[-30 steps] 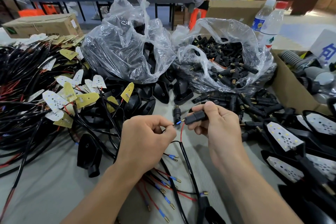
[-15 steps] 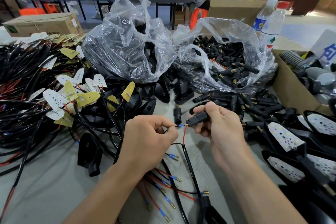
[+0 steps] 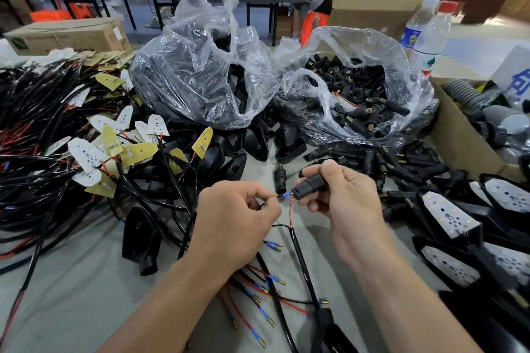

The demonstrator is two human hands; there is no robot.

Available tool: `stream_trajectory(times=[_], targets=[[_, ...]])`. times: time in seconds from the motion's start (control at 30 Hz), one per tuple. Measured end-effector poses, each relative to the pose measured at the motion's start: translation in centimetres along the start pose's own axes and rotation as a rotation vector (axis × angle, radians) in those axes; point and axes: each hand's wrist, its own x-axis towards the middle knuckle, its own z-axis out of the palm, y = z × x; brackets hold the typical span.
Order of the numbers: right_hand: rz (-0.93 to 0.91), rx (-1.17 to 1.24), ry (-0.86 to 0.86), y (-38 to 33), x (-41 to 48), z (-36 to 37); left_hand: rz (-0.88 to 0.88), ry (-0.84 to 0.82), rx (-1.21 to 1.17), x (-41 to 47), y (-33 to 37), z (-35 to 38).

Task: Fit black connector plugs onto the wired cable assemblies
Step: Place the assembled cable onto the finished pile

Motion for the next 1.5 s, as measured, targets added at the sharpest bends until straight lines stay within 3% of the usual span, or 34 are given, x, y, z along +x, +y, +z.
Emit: stream_trajectory(times=[0.13,0.3,0.47,0.63,0.83,1.0,1.13,1.33,1.5], targets=[[-0.031,-0.024,0.037,0.2,-0.2,0.2,0.083,0.072,0.176,-0.5,0.7,0.3],[-0.049,-0.033,0.099,0.5,-0.3,0.5,0.027,0.075,0.242,-0.3,0.9,0.5],[-0.094,-0.069,0.156,0.6,-0.4,0.3,0.009,-0.05,0.027,-0.6,1.2,0.6],[-0.081,-0.092,0.079,0.2,-0.2,0.0,-0.019,-0.018,-0.072,0.0,0.7,0.3],[-0.121,-0.201,0.005,0.5,-0.6,0.5,0.255,0.045,0.122,-0.6,1.0,0.2],[-0.008,-0.048,0.054,0.2,-0.5,0.1,0.053,-0.077,-0.072,-0.1,0.5,0.2],[-0.017,-0.056,0.097,-0.1,-0.2,0.0,-0.084,-0.081,-0.236,0.3,0.1,-0.2],[-0.073,-0.136,0.076,0.4,-0.8,0.6,-0.079,-0.131,-0.183,0.2,0.2,0.2],[-0.033,-0.055,0.077,0.0,-0.9,0.7,-0.085,-0.085,-0.213,0.4,-0.2,0.2]])
